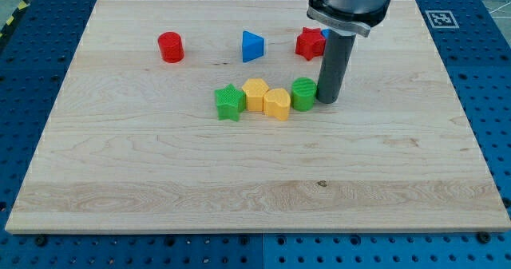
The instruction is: Separate red star and blue cube
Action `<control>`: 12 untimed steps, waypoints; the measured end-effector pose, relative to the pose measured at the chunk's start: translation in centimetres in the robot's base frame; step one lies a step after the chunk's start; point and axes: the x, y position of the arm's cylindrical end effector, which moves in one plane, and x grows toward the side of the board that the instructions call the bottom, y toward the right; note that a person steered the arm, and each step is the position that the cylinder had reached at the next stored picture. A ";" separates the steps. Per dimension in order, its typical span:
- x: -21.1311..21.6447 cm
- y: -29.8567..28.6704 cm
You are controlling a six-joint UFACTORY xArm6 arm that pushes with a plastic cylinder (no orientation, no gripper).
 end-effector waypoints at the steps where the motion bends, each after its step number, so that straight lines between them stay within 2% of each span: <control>1: 0.0 -0.9; 3: 0.0 -2.2; 4: -1.3 -2.1; 5: -5.6 -2.1; 7: -6.8 -2.3; 10: -11.6 -6.5; 11: -11.3 -6.7; 12: -8.5 -3.1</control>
